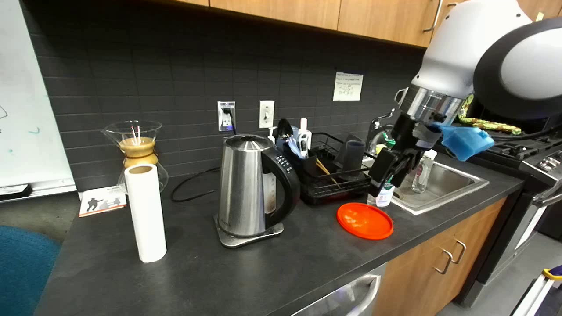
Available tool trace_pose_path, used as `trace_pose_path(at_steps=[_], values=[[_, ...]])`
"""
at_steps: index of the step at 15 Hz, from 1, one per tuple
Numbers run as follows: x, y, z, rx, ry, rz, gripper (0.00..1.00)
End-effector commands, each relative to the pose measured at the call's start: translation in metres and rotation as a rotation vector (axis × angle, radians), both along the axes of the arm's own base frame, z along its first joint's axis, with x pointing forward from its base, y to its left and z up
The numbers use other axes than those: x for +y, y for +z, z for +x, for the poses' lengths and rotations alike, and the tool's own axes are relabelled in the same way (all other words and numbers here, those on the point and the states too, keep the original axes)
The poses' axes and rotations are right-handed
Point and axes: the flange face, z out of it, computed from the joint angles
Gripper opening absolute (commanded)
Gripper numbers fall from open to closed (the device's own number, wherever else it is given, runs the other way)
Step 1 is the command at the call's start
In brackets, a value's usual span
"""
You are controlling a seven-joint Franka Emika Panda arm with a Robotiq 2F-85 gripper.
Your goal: Move the plate to the plate rack
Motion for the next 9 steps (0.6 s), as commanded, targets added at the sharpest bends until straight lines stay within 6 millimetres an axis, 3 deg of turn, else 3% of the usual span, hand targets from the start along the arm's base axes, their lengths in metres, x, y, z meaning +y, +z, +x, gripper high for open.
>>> trace_pose_path(at_steps=[1,9], values=[[-0.013,-0.003,0.002,0.05,-0.126,0.033,1.0],[-0.028,-0.023,0.012,0.116,-0.401,0.043,1.0]])
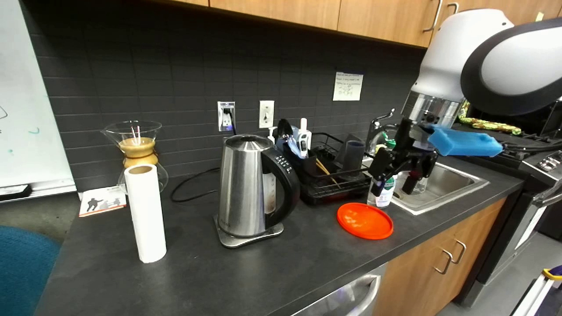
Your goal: Move the plate to the plate rack
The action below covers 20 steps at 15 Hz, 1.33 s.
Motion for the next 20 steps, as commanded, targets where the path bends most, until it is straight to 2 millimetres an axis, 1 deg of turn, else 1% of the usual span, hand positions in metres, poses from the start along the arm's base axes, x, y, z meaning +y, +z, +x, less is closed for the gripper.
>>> trace_pose_path(at_steps=[1,4,7,9,12,15,20], values=[[-0.006,-0.014,0.009,0.022,-0.117,-0.013,1.0],[-0.006,-0.024,0.015,-0.001,-0.065,-0.084,1.0],[-0.011,-0.037,0.023,-0.02,0.005,-0.184,1.0],[-0.013,-0.046,0.03,-0.032,0.042,-0.209,1.0],[-0.01,-0.059,0.042,-0.079,0.096,-0.2,1.0],[-0.002,-0.07,0.052,-0.134,0.145,-0.169,1.0],[0.001,-0.1,0.06,-0.126,0.169,-0.106,1.0]])
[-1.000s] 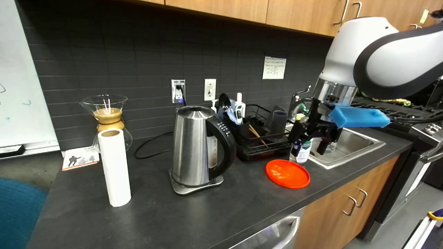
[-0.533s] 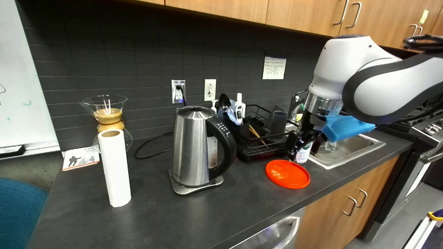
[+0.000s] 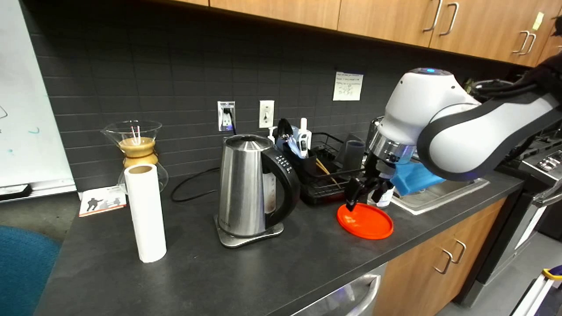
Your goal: Move the plate to the plate rack
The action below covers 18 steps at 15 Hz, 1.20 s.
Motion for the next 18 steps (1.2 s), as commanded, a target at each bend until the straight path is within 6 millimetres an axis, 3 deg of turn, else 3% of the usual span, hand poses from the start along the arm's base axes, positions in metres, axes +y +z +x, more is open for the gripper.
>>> trace_pose_path(at_steps=[1,6,18], values=[[0.0,-0.024,0.006,0.016,0.037,0.041,1.0],[0.001,-0.042,0.01,0.066,0.069,0.07,1.0],[0.019,-0.058,0.038,0.129,0.13,0.09,1.0]])
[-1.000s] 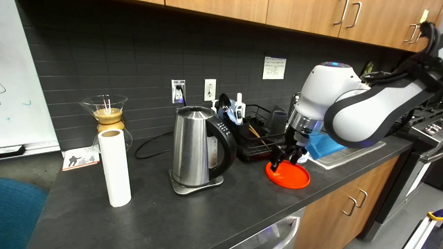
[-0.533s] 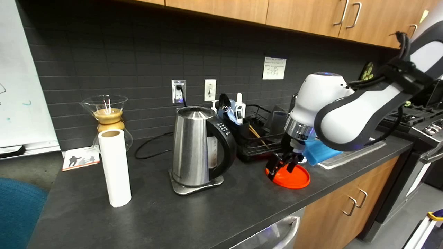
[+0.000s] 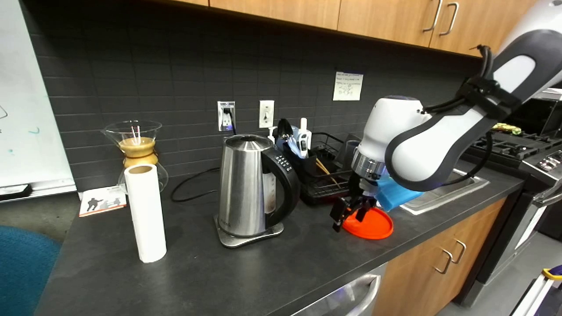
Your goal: Move the plate to the plate rack
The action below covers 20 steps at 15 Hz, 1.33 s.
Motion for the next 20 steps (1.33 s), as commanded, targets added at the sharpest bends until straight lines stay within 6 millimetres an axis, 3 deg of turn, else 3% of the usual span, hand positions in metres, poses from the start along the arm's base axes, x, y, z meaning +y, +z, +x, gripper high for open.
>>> trace_pose_path(at_steps=[1,11,12,13,20], values=[[0.007,-0.004,0.014,0.019,0.02,0.013,1.0],[0.021,-0.018,0.029,0.04,0.035,0.051,1.0],[0.022,-0.02,0.029,0.043,0.033,0.054,0.9],[0.022,-0.021,0.029,0.044,0.029,0.057,0.74],[0.021,-0.016,0.024,0.033,0.002,0.075,0.24]])
